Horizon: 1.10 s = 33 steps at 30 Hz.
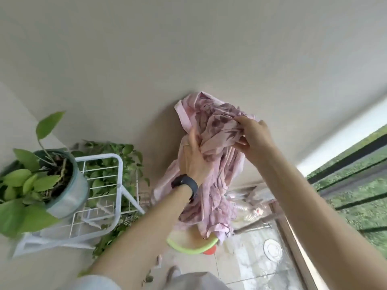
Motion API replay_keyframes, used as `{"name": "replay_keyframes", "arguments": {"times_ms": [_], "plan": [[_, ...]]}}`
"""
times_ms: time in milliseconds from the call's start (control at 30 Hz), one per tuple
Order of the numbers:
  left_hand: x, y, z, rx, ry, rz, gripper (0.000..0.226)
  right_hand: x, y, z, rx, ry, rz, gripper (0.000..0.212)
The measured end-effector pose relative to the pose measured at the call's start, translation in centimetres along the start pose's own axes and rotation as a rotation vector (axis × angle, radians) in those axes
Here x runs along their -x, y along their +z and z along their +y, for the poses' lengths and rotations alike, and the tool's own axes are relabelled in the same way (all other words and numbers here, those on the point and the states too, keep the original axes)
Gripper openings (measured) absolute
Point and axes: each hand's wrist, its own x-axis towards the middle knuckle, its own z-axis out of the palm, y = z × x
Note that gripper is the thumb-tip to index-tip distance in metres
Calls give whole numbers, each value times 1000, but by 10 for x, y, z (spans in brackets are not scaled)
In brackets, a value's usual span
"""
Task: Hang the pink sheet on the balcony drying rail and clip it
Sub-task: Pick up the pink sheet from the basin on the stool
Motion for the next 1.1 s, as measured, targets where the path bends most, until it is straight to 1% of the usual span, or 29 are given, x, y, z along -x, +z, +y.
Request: {"name": "replay_keyframes", "arguments": {"times_ms": [67,100,167,200,267,300,333,367,400,433,467,500,533,567,600,633,667,700,733,767,800,833,867,900,933,967,1033,1100], "plan": [[-40,-36,38,122,39,11,80,13,-13,-47,11,-117,27,22],[-58,-53,60,173,64,19,67,19,-21,-69,31,-177,19,27],[-83,-90,114,335,104,39,34,35,-39,-107,72,-299,-22,39],[-89,-108,145,424,126,51,28,42,-49,-122,91,-371,-50,43],[-98,-145,204,555,169,98,31,57,-71,-140,138,-542,-75,37],[-98,-162,232,582,221,105,29,59,-83,-142,153,-648,-27,32],[-98,-176,258,578,281,73,29,61,-97,-141,164,-751,66,33],[-97,-188,277,569,334,20,30,61,-106,-134,194,-810,147,48],[-94,-196,294,570,374,-61,35,58,-112,-123,228,-814,152,73],[-92,-200,307,579,411,-155,40,51,-115,-109,221,-742,42,95],[-87,-201,318,580,447,-240,44,45,-112,-95,188,-630,-130,107],[-83,-199,326,565,469,-298,44,37,-108,-78,184,-519,-280,110],[-78,-195,331,515,483,-319,42,29,-103,-65,217,-442,-359,104],[-79,-192,331,458,483,-298,37,25,-99,-57,300,-408,-399,83],[-83,-192,328,400,466,-248,31,22,-97,-56,433,-411,-382,53],[-89,-194,322,347,451,-175,25,22,-97,-63,564,-448,-312,27],[-96,-199,313,295,426,-77,20,21,-102,-76,668,-496,-204,22],[-103,-208,303,227,414,34,18,21,-109,-96,724,-551,-96,23],[-108,-218,291,116,396,122,19,22,-118,-118,717,-609,12,22],[-114,-226,278,-9,390,152,19,26,-127,-142,664,-666,135,16],[-120,-231,266,-132,386,99,29,31,-134,-166,603,-716,265,4],[-123,-232,255,-226,378,-13,52,35,-136,-189,533,-768,392,16],[-123,-230,246,-300,359,-155,81,41,-134,-207,476,-830,468,27],[-120,-225,241,-353,324,-274,106,45,-128,-222,445,-901,500,33],[-113,-216,240,-361,290,-383,124,50,-118,-232,450,-962,505,35],[-104,-204,243,-318,281,-457,135,53,-107,-238,454,-1010,482,36],[-84,-171,252,-120,322,-535,146,55,-90,-244,426,-1025,422,35],[-65,-135,267,281,310,-610,143,55,-82,-240,393,-1000,372,33]]}}
